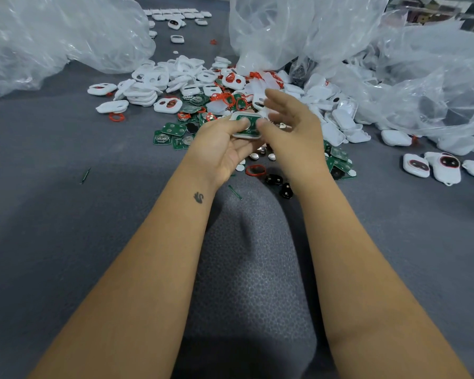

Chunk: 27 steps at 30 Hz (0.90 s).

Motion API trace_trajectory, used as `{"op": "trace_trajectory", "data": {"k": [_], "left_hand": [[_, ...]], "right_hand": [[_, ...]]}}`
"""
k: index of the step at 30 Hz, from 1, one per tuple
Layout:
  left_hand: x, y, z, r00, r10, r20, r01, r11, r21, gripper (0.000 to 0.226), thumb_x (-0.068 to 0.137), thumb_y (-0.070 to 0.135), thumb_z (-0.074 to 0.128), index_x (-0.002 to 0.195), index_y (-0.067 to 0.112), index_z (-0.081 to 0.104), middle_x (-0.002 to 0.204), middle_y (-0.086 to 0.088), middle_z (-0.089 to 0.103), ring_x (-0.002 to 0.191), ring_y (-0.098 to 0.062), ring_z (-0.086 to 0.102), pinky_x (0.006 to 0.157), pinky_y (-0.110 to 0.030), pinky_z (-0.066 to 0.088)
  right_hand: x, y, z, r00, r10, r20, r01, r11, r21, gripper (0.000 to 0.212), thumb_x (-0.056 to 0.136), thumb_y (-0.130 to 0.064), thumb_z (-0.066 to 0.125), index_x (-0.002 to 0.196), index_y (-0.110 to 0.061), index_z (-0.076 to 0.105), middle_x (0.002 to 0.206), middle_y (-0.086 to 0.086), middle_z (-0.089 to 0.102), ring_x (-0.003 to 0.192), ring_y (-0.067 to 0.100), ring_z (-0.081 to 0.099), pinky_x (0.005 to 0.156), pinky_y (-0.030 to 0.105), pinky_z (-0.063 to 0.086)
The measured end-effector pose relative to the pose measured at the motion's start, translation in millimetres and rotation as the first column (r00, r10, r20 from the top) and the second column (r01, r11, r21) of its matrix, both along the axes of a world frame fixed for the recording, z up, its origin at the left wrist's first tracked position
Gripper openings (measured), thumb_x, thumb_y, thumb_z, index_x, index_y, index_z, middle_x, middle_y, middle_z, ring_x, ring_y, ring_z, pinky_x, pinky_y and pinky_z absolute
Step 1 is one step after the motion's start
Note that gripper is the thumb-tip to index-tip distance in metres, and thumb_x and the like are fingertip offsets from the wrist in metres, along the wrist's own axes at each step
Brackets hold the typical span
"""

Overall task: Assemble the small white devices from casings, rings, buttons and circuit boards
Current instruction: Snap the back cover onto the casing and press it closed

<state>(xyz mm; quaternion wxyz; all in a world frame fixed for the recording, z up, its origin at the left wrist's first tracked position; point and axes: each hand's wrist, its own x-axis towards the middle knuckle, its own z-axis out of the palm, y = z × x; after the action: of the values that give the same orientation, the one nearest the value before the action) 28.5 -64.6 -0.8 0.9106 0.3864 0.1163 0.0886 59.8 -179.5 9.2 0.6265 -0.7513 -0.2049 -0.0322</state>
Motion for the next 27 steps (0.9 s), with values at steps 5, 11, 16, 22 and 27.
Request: {"op": "trace_trajectory", "data": {"k": [5, 11, 16, 22, 27], "left_hand": [[-0.8, -0.2, -0.2, 1.000, -0.008, 0.012, 0.007, 0.998, 0.064, 0.020, 0.097, -0.006, 0.045, 0.105, -0.001, 0.063, 0.089, -0.014, 0.072, 0.079, -0.022, 0.073, 0.070, -0.031, 0.061], [-2.4, -2.7, 0.2, 0.998, -0.045, 0.039, 0.041, 0.995, 0.093, 0.018, 0.098, -0.002, 0.047, 0.108, -0.003, 0.062, 0.098, -0.018, 0.070, 0.088, -0.026, 0.070, 0.078, -0.034, 0.060], [-2.8, -4.4, -0.4, 0.997, -0.051, 0.049, 0.044, 0.991, 0.129, 0.020, 0.098, -0.006, 0.043, 0.111, -0.007, 0.058, 0.105, -0.020, 0.067, 0.092, -0.028, 0.069, 0.082, -0.035, 0.059], [-2.6, -3.4, -0.5, 1.000, 0.014, 0.025, -0.018, 0.989, 0.147, 0.014, 0.095, -0.006, 0.049, 0.100, -0.003, 0.062, 0.093, -0.017, 0.070, 0.088, -0.029, 0.070, 0.080, -0.037, 0.060], [-4.3, -6.9, -1.0, 0.998, 0.055, 0.016, -0.057, 0.959, 0.278, 0.016, 0.095, -0.005, 0.050, 0.092, 0.002, 0.065, 0.083, -0.011, 0.073, 0.080, -0.023, 0.072, 0.078, -0.033, 0.060]], "right_hand": [[4.8, -0.6, -0.1, 0.989, -0.077, -0.124, 0.082, 0.996, 0.035, 0.014, 0.088, -0.007, 0.064, 0.099, -0.012, 0.071, 0.087, -0.003, 0.067, 0.079, 0.005, 0.060, 0.073, 0.016, 0.050], [3.4, -0.3, -1.4, 0.992, -0.101, -0.072, 0.096, 0.993, -0.063, 0.010, 0.084, -0.013, 0.068, 0.093, -0.014, 0.073, 0.091, 0.004, 0.070, 0.087, 0.016, 0.062, 0.086, 0.035, 0.053], [3.5, 0.9, -1.0, 0.990, -0.125, -0.059, 0.122, 0.991, -0.054, 0.008, 0.084, -0.012, 0.068, 0.091, -0.015, 0.071, 0.091, 0.005, 0.069, 0.082, 0.015, 0.061, 0.083, 0.037, 0.053], [1.8, 2.3, -0.6, 0.991, -0.130, -0.030, 0.128, 0.990, -0.057, 0.008, 0.085, -0.012, 0.068, 0.087, -0.019, 0.069, 0.094, 0.007, 0.069, 0.087, 0.020, 0.063, 0.085, 0.040, 0.054], [1.4, 2.6, -1.0, 0.992, -0.125, -0.033, 0.123, 0.990, -0.068, 0.007, 0.084, -0.010, 0.068, 0.090, -0.012, 0.071, 0.095, 0.009, 0.069, 0.091, 0.022, 0.063, 0.088, 0.040, 0.053]]}}
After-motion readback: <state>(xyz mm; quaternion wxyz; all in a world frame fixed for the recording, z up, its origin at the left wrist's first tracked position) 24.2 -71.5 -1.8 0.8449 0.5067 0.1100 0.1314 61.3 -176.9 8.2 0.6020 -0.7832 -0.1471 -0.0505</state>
